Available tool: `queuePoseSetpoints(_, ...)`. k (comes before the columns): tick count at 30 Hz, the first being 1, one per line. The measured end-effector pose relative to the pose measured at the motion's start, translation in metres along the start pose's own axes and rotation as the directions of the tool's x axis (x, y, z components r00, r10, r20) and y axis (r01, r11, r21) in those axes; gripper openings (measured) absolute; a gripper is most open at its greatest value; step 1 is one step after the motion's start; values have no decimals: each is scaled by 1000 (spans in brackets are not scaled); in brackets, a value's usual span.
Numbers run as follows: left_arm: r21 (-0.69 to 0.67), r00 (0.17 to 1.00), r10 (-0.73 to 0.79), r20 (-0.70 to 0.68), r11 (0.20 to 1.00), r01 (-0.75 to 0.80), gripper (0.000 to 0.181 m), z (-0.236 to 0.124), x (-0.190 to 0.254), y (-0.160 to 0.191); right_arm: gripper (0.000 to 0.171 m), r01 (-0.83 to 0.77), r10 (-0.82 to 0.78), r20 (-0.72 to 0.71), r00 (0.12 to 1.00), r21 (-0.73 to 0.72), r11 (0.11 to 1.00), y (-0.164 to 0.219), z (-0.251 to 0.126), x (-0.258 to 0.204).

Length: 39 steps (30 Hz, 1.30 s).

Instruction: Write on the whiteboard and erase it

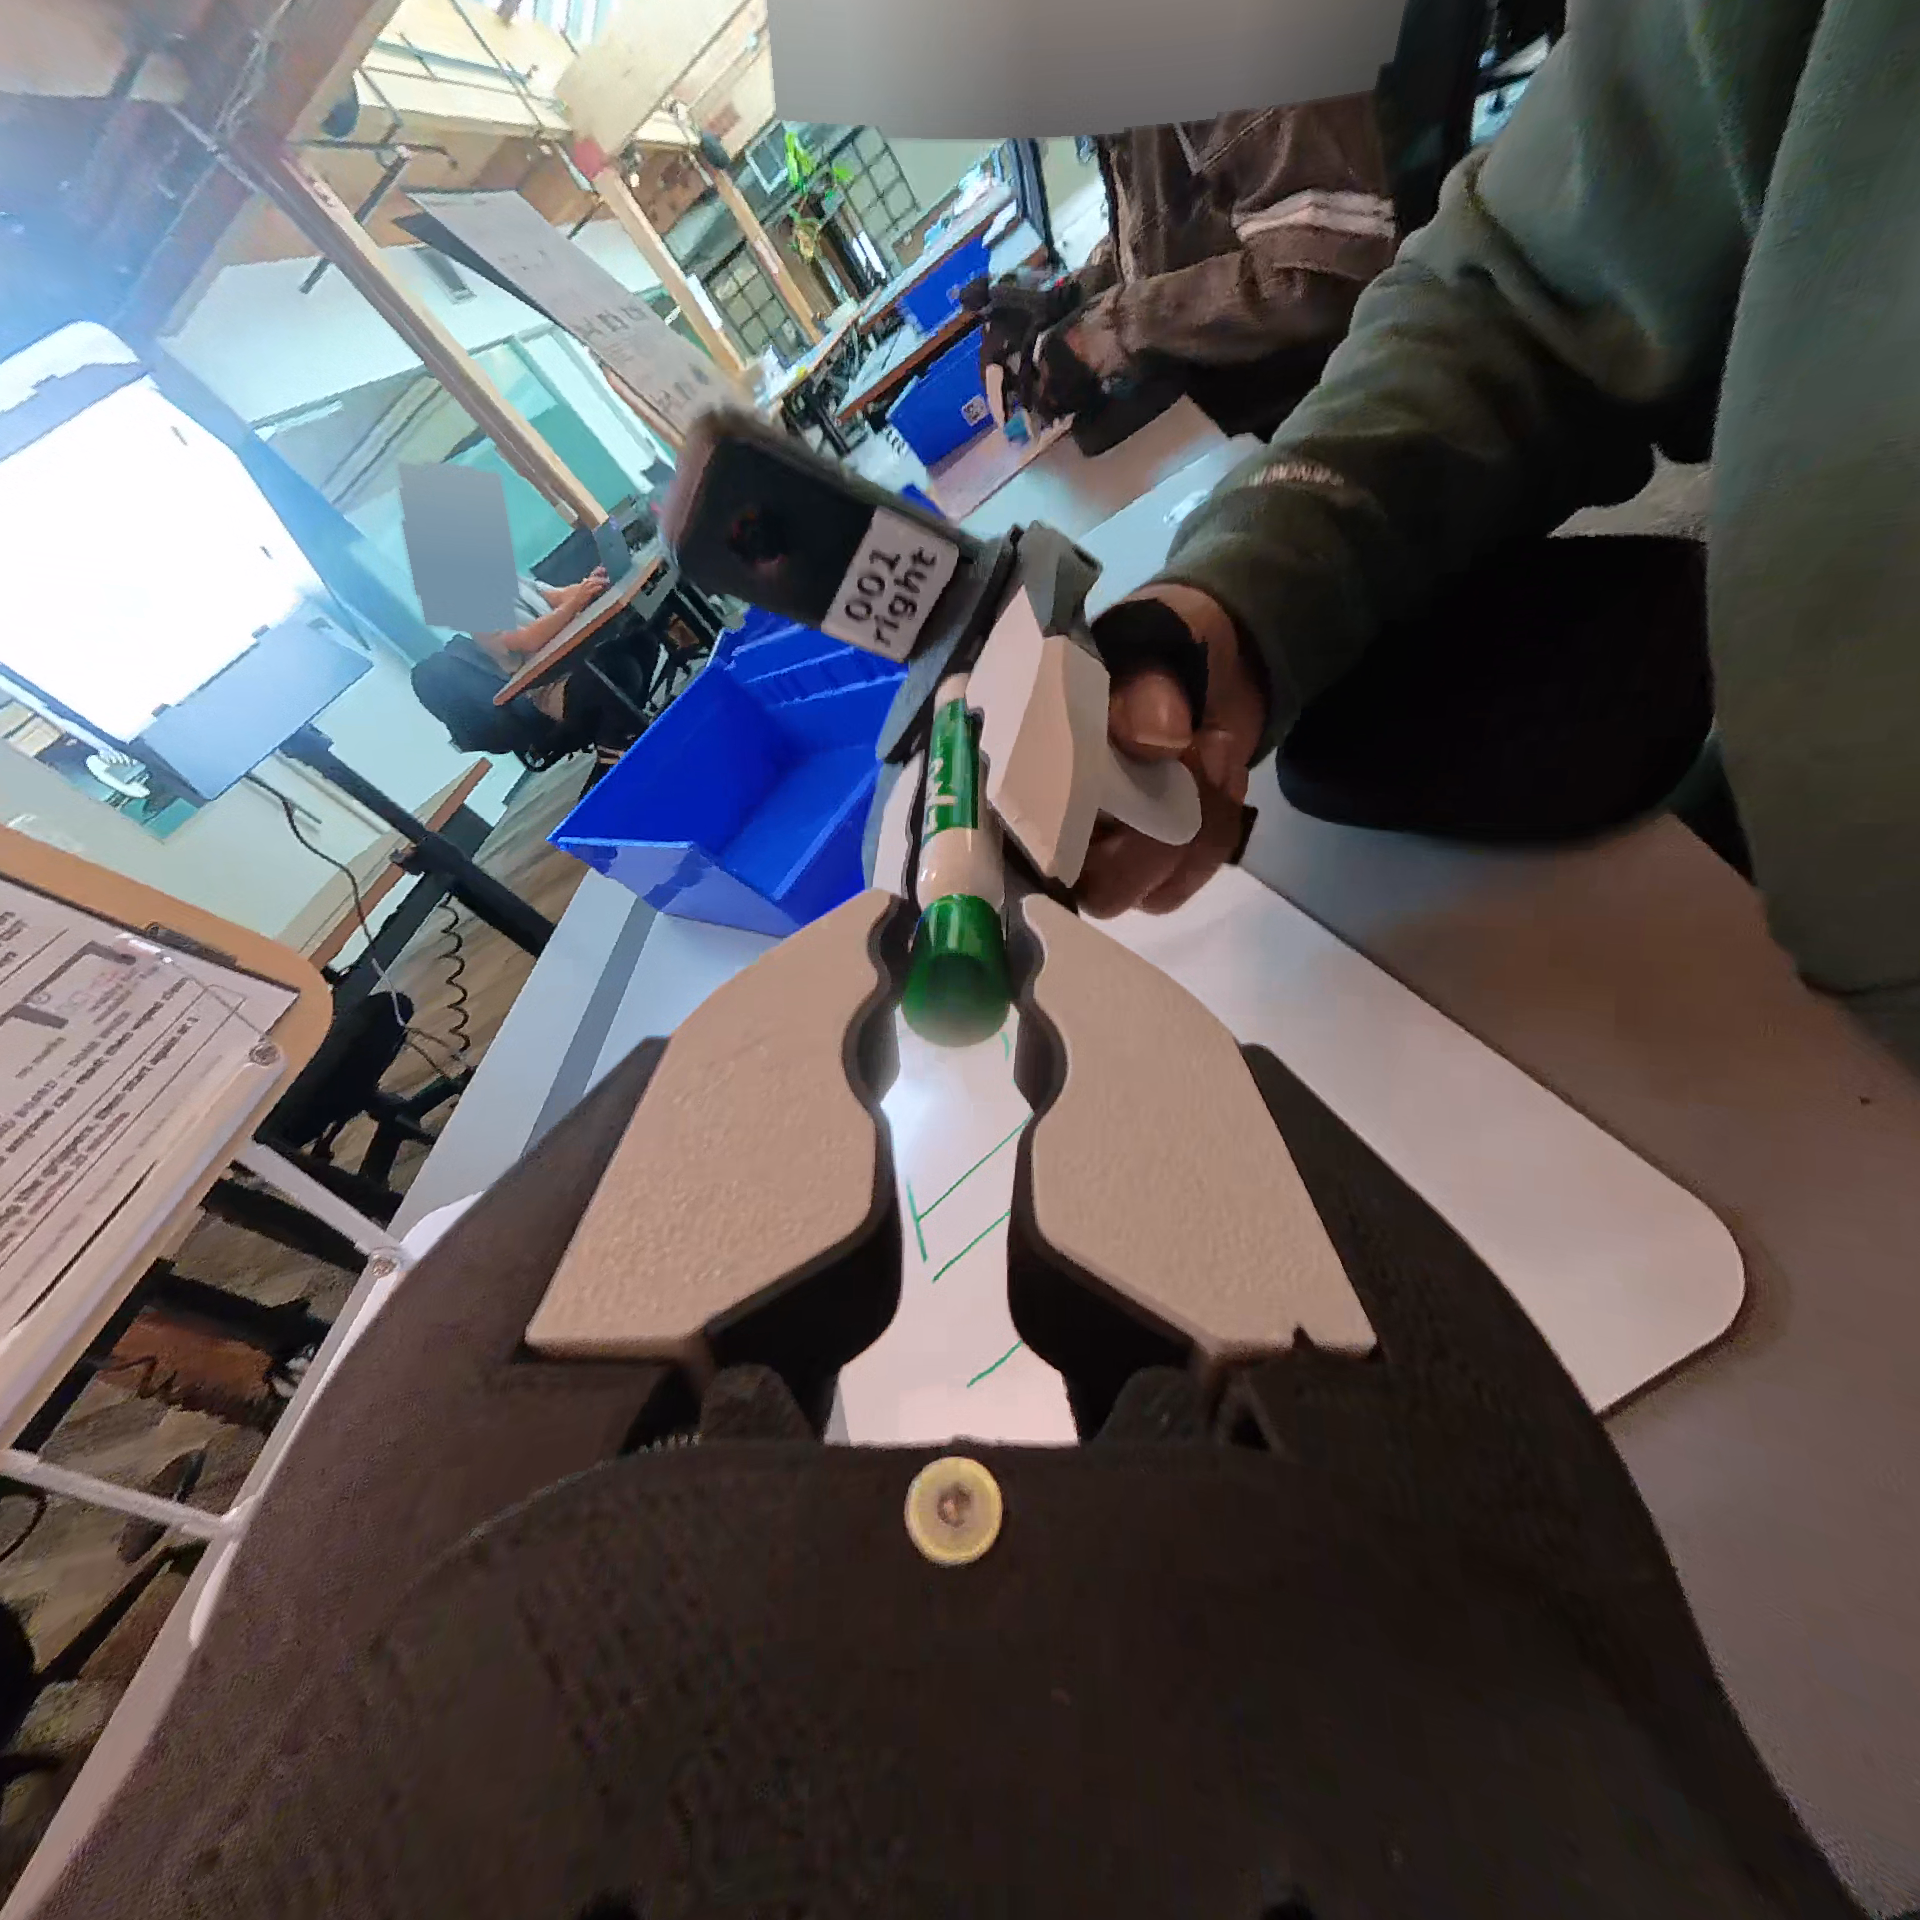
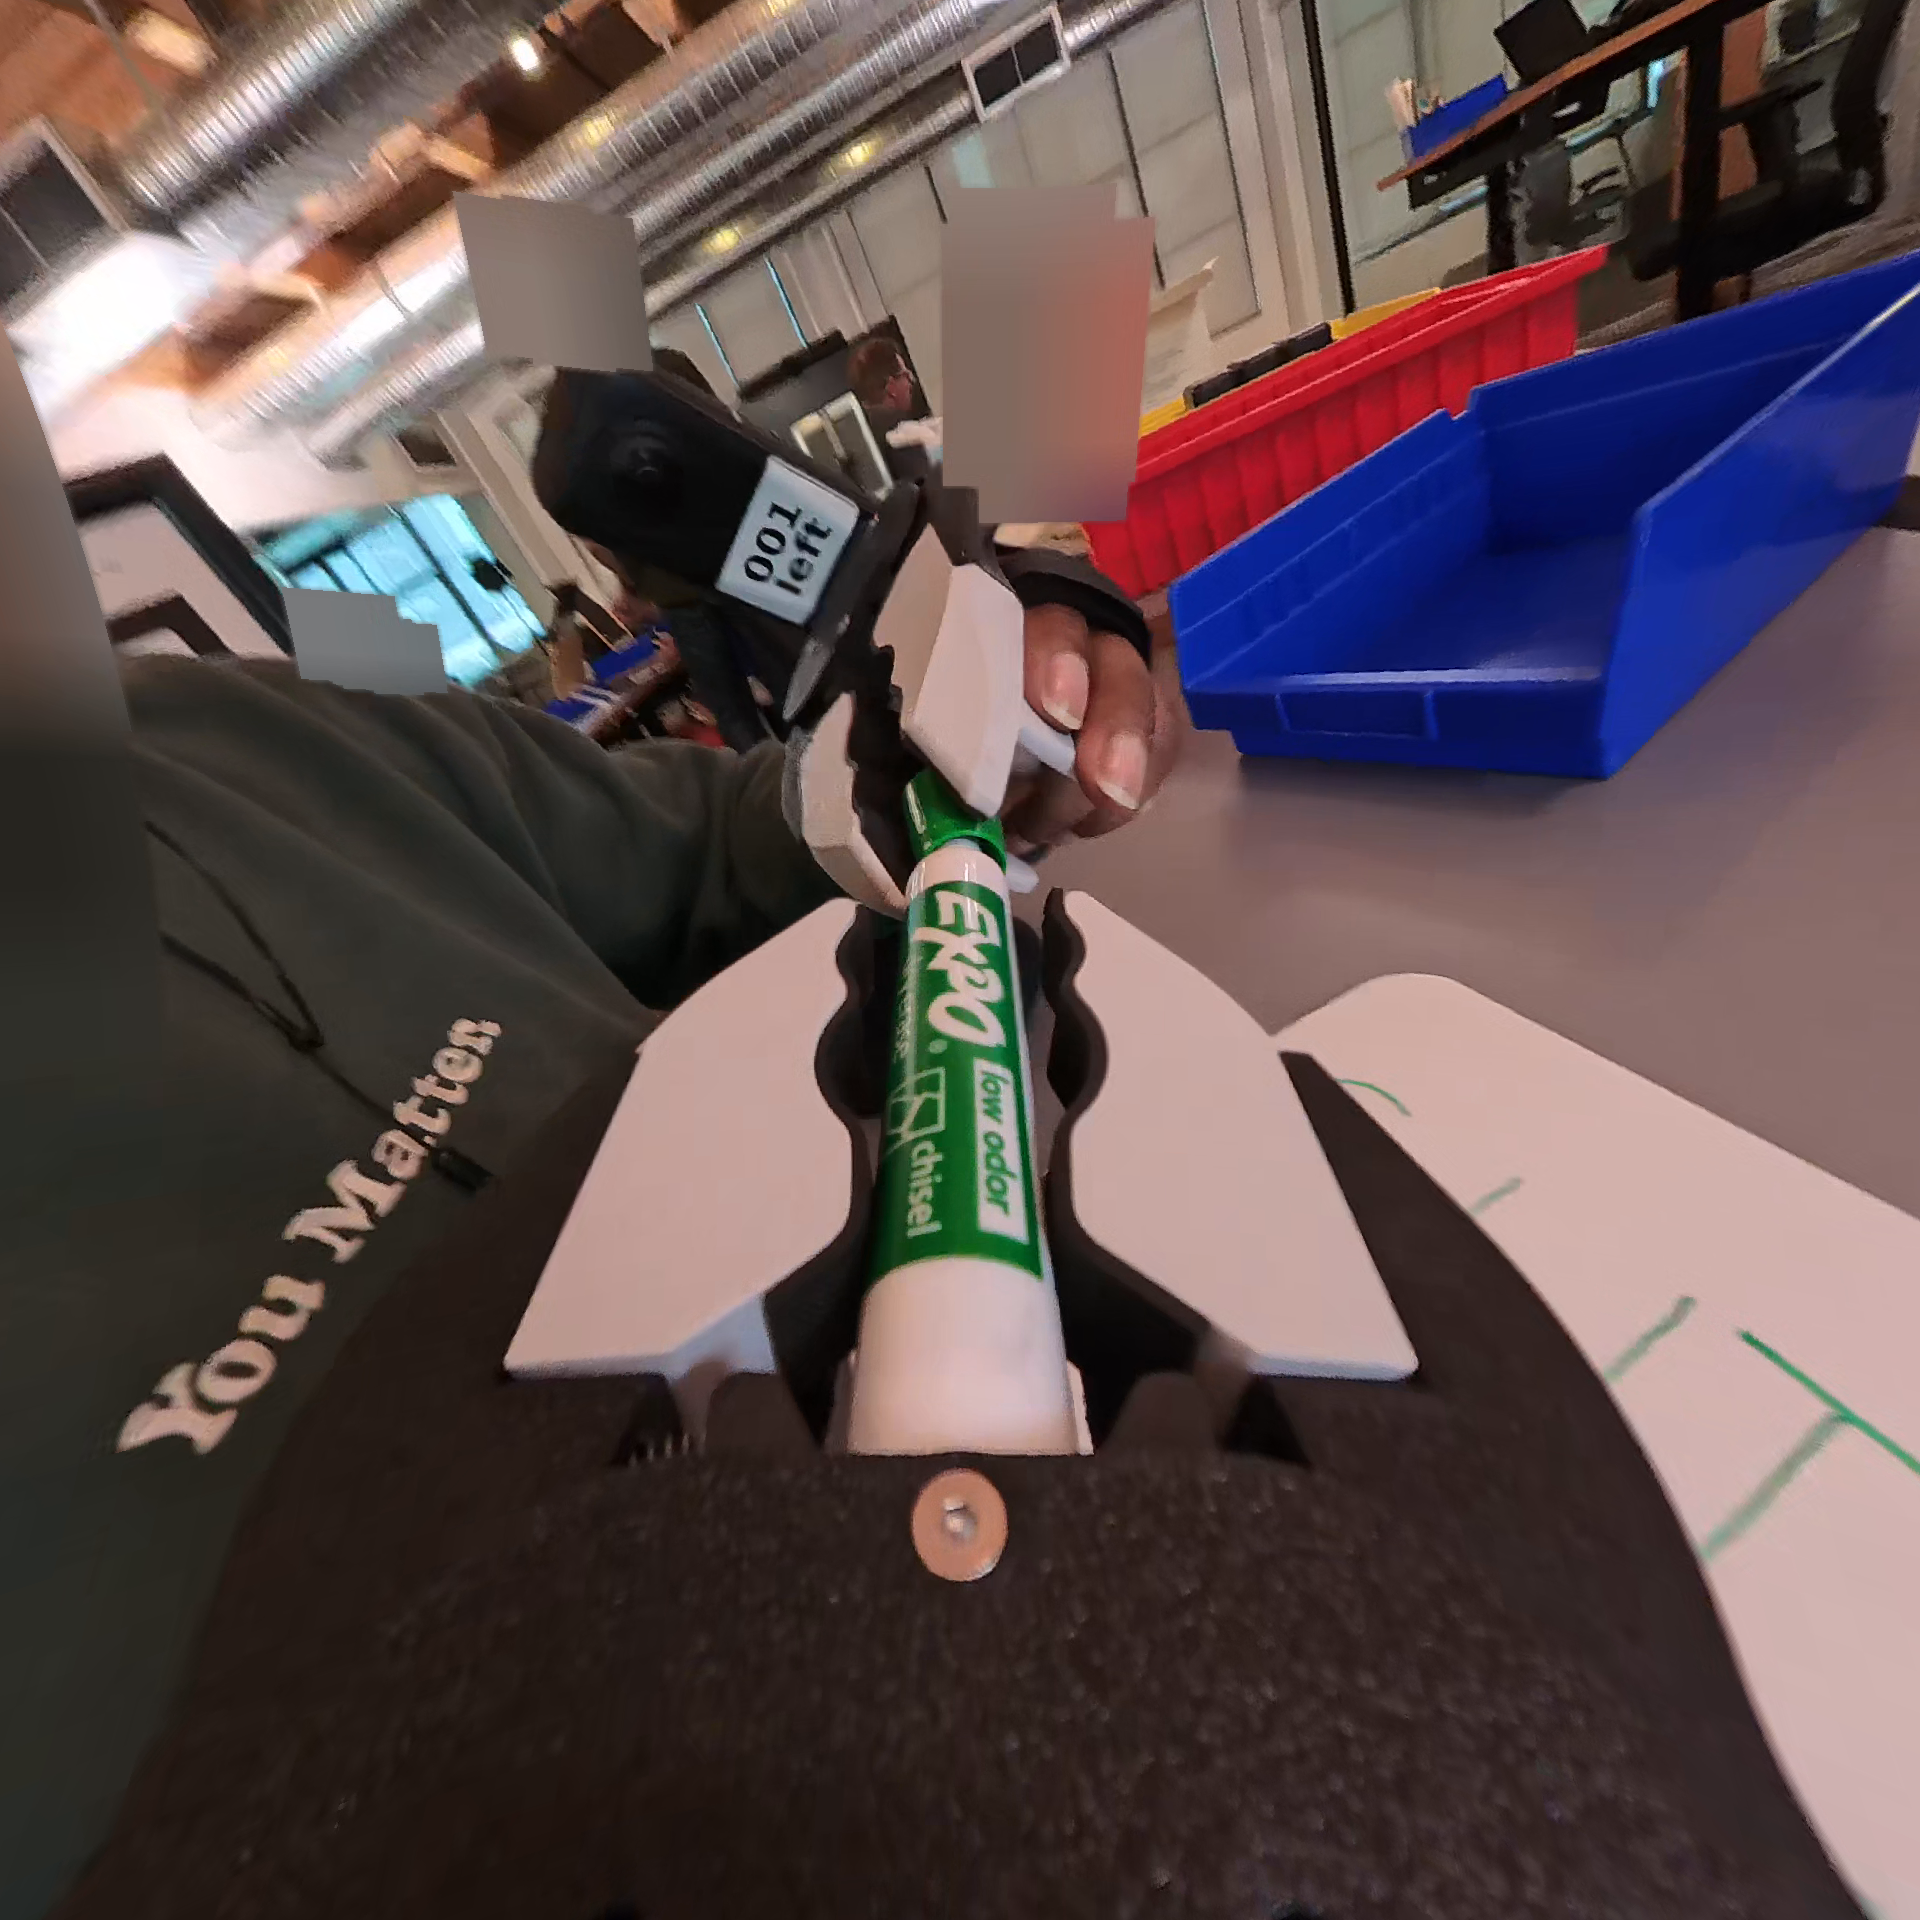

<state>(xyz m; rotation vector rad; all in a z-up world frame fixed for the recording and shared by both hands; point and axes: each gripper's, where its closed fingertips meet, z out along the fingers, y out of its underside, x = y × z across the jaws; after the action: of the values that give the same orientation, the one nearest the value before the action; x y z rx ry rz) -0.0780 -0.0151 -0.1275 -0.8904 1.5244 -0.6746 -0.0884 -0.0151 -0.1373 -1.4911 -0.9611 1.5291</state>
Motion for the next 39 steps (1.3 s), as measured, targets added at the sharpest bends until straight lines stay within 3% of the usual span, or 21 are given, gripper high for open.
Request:
queuePoseSetpoints(17,155,989,-13,-147,987,36,18,-6,19,-25,31,-231,169,309,936,173,958,-5,10,-29)
queuePoseSetpoints(26,156,989,-14,-144,987,37,19,-3,19,-22,32,-290,214,346,914,187,939,-3,10,-27)
queuePoseSetpoints(35,154,975,-205,-82,964,216,18,-2,3,-12,40,-151,137,224,965,48,987,-2,1,-10)
queuePoseSetpoints(37,153,963,-256,-79,952,266,19,-8,-3,-10,47,22,-17,137,990,-36,999,2,-11,-4)
queuePoseSetpoints(39,124,957,-283,-66,949,289,19,-10,-7,-2,51,275,-293,-56,955,-210,938,8,-24,17)
